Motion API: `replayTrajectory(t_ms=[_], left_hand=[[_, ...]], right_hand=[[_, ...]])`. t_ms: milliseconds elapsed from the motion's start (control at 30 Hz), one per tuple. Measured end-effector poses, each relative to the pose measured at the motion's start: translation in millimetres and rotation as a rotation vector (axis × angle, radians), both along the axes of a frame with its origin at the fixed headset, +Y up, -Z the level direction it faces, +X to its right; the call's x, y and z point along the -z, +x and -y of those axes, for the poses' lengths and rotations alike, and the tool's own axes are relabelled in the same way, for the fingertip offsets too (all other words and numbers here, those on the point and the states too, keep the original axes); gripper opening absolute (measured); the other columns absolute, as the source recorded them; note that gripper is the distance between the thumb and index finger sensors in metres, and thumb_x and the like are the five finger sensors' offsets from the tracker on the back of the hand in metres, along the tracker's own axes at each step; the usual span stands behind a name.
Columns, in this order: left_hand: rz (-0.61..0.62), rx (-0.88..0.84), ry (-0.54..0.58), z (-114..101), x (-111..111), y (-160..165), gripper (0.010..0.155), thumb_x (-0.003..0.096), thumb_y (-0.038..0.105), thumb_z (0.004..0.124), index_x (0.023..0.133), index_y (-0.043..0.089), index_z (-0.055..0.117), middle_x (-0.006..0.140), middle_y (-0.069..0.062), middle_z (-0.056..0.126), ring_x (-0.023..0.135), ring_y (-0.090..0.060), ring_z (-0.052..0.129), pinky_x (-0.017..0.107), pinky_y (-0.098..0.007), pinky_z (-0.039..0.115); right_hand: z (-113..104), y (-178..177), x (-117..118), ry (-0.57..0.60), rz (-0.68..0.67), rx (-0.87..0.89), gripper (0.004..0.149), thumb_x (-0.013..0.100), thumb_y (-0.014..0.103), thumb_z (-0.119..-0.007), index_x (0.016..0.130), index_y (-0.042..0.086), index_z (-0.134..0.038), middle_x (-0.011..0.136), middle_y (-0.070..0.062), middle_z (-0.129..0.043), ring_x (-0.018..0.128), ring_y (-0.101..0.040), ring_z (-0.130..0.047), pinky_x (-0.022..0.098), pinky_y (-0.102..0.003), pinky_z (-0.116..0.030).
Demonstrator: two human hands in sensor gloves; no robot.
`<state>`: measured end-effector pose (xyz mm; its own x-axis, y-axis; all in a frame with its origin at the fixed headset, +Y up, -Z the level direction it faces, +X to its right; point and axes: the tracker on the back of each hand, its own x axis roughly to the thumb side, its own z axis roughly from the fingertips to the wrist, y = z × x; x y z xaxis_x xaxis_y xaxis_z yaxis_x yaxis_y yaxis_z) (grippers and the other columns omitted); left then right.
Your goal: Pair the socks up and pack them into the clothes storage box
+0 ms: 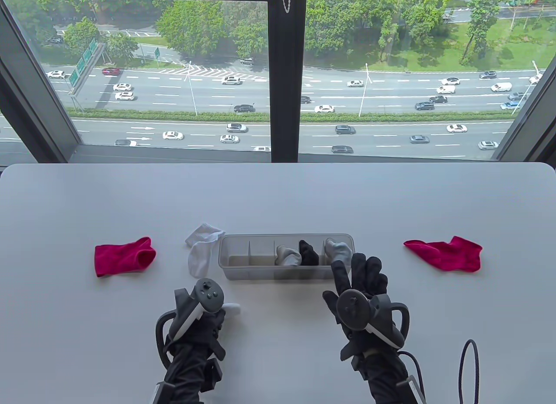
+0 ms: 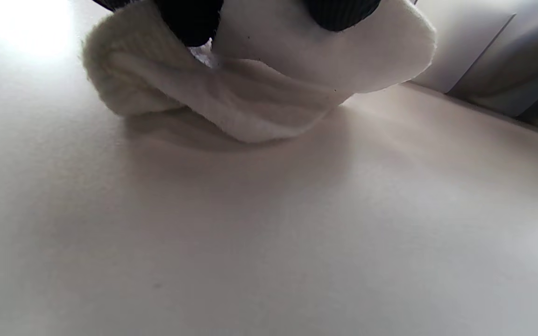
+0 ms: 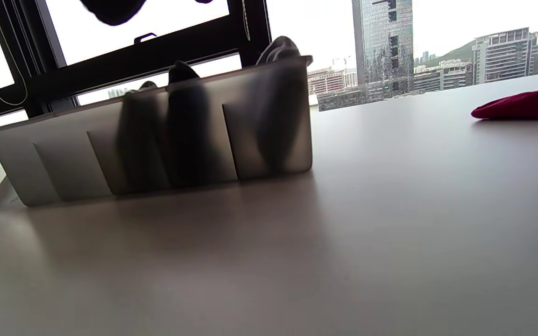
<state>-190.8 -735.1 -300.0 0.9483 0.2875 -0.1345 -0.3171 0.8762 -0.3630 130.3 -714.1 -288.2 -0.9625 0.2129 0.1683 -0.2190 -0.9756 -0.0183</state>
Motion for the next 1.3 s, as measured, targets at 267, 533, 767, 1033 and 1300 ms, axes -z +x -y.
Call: replayTrajectory(t_ms=[267, 533, 767, 1033, 1300], left_hand=[[0.273, -0.515, 0.219, -41.4, -16.5, 42.5, 0.044, 0.0585, 0.029, 0.061, 0.100, 0.015, 0.069, 0.094, -0.019, 0.089, 0.083, -0.043, 0.091, 0.063, -0.060, 0.073], [0.063, -0.672, 0.305, -44.4, -22.1, 36.9, 0.045, 0.0579, 0.023, 0.064, 0.101, 0.011, 0.066, 0.088, -0.021, 0.091, 0.077, -0.045, 0.093, 0.061, -0.062, 0.073], [0.280, -0.427, 0.278, -38.3, -23.2, 48.9, 0.070, 0.0567, 0.035, 0.069, 0.113, 0.028, 0.029, 0.122, -0.015, 0.028, 0.113, -0.048, 0.036, 0.076, -0.072, 0.038], [0.547, -0.182, 0.272, -33.0, -38.1, 99.5, 0.061, 0.0558, 0.035, 0.071, 0.110, 0.037, 0.044, 0.122, -0.008, 0.017, 0.115, -0.041, 0.027, 0.078, -0.071, 0.034], [0.278, -0.397, 0.408, -37.7, -28.1, 61.3, 0.040, 0.0595, 0.028, 0.057, 0.093, 0.012, 0.070, 0.106, -0.022, 0.074, 0.096, -0.049, 0.074, 0.069, -0.067, 0.060]], right_hand=[[-7.6, -43.5, -11.9, -0.100, -0.260, 0.157, 0.086, 0.054, 0.057, -0.064, 0.116, 0.017, -0.018, 0.120, -0.030, -0.015, 0.104, -0.055, -0.014, 0.074, -0.070, -0.028], [7.7, -22.7, 0.0, -0.244, -0.177, 0.597, 0.040, 0.060, 0.037, -0.069, 0.098, 0.027, -0.065, 0.099, -0.013, -0.084, 0.090, -0.040, -0.081, 0.068, -0.059, -0.066], [12.2, -3.9, 3.6, -0.229, 0.000, 0.742, 0.044, 0.060, 0.031, -0.070, 0.100, 0.013, -0.066, 0.068, -0.008, -0.101, 0.051, -0.017, -0.104, 0.049, -0.039, -0.087], [14.3, -10.9, 1.8, -0.327, -0.036, 0.958, 0.049, 0.062, 0.027, -0.066, 0.105, 0.007, -0.056, 0.082, -0.017, -0.094, 0.051, -0.010, -0.105, 0.052, -0.034, -0.088], [0.9, -17.0, -4.1, -0.188, -0.230, 0.782, 0.074, 0.058, 0.056, -0.057, 0.117, 0.025, -0.025, 0.124, -0.023, -0.029, 0.107, -0.054, -0.032, 0.075, -0.068, -0.041]])
